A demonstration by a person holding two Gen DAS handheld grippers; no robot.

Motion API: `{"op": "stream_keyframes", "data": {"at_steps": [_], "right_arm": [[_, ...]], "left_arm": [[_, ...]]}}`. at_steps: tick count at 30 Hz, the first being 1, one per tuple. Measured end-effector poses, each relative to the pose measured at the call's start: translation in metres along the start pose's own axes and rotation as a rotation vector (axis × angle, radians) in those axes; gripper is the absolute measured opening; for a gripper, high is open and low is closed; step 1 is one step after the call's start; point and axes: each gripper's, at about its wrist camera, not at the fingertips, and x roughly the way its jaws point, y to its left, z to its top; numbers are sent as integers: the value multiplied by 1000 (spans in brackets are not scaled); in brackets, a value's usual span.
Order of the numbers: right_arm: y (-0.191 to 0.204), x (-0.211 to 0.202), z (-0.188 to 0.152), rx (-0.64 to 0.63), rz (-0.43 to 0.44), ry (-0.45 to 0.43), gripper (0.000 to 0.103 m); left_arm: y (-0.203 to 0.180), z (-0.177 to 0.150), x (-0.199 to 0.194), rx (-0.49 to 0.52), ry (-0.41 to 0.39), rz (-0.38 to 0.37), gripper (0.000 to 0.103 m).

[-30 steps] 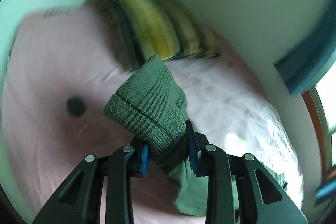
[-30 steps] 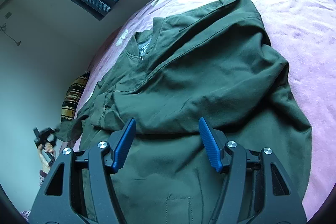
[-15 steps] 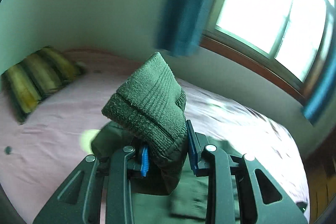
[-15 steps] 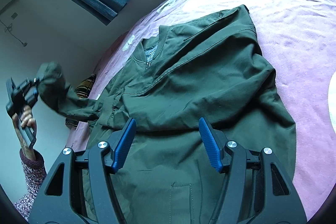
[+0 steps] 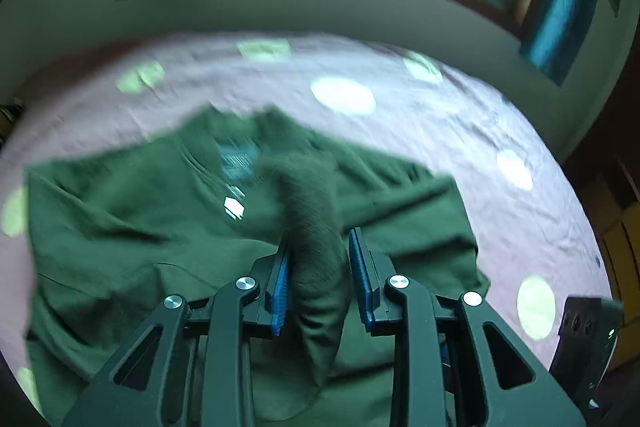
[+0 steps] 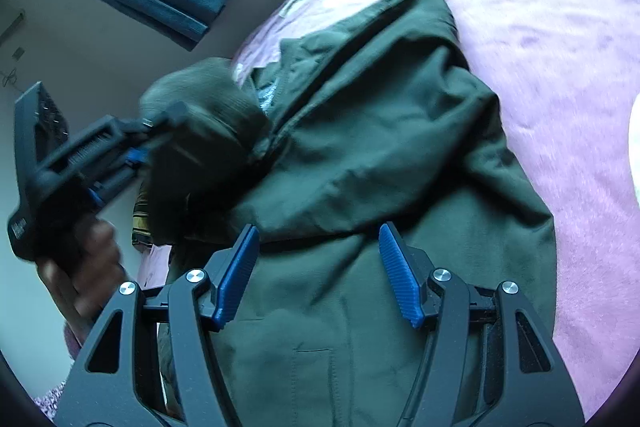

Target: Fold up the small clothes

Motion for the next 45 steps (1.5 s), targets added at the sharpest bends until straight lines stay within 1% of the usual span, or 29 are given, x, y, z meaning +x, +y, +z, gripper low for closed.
{"op": "stream_keyframes", "data": {"at_steps": [1, 3, 5, 6, 7, 10, 11, 12, 13, 16, 20, 21, 23, 25, 26, 27, 28, 29, 30, 31, 32, 35, 37, 38, 39, 41, 42, 44, 45], "right_arm": [[-2, 1, 0, 10, -5, 25, 62], [-3, 0, 1, 19, 3, 24, 62], [-4, -1, 1, 21, 5, 23, 62], [-4, -2, 1, 23, 6, 22, 62], [-5, -3, 1, 25, 6, 21, 62], [-3, -5, 1, 35, 13, 16, 62], [-2, -8, 1, 41, 18, 12, 62], [-2, -10, 2, 44, 23, 8, 62], [0, -13, 3, 45, 33, 2, 62], [4, -19, 6, 38, 49, -12, 62], [5, -17, 11, 43, 37, -15, 63], [5, -15, 11, 49, 36, -10, 63], [9, -2, 14, 52, 30, 14, 63], [12, 10, 14, 57, 5, 40, 63], [14, 15, 15, 57, -13, 49, 63], [16, 18, 15, 52, -32, 54, 61], [20, 21, 15, 40, -66, 56, 47], [26, 24, 15, 23, -100, 66, 38], [29, 25, 15, 13, -108, 68, 25], [35, 24, 16, -1, -112, 53, 21], [41, 22, 16, -18, -116, 41, 19], [64, 5, 19, -75, -102, -44, 16], [78, -14, 20, -111, -92, -114, 16], [81, -23, 18, -122, -89, -140, 15], [82, -34, 13, -135, -92, -170, 15], [70, -41, 7, -132, -117, -170, 15], [59, -40, 4, -116, -134, -150, 15], [28, -27, -2, -37, -171, -92, 15], [19, -22, -4, -4, -178, -71, 15]], "left_arm": [[-7, -7, 5, 6, 14, -21, 29], [-14, -11, 8, 27, 21, -29, 31], [-23, -13, 11, 51, 14, -47, 38], [-30, -17, 7, 55, 7, -60, 45], [-32, -17, 2, 59, -7, -79, 52], [-29, -23, -25, 62, -61, -137, 61], [-23, -25, -37, 60, -76, -154, 63], [-14, -27, -48, 56, -93, -167, 68], [-4, -30, -57, 49, -106, -172, 70], [39, -45, -79, 25, -140, -121, 71], [114, -70, -86, -27, -116, 42, 71], [137, -78, -85, -43, -102, 108, 71], [169, -88, -82, -84, -73, 200, 71], [200, -98, -78, -141, -18, 234, 70], [209, -102, -75, -154, 6, 245, 70], [218, -106, -71, -167, 26, 274, 71], [223, -108, -70, -178, 35, 297, 71], [227, -110, -67, -190, 43, 308, 71], [232, -110, -64, -206, 54, 306, 71], [235, -110, -62, -218, 61, 308, 71], [236, -108, -60, -228, 64, 311, 71], [239, -102, -55, -248, 44, 341, 71], [244, -100, -55, -259, 32, 393, 71], [247, -101, -53, -268, 38, 399, 71], [250, -103, -51, -283, 51, 378, 71], [253, -107, -51, -293, 58, 361, 72], [253, -109, -50, -289, 62, 361, 72], [253, -110, -46, -282, 73, 368, 73], [253, -110, -46, -279, 77, 371, 73]]}}
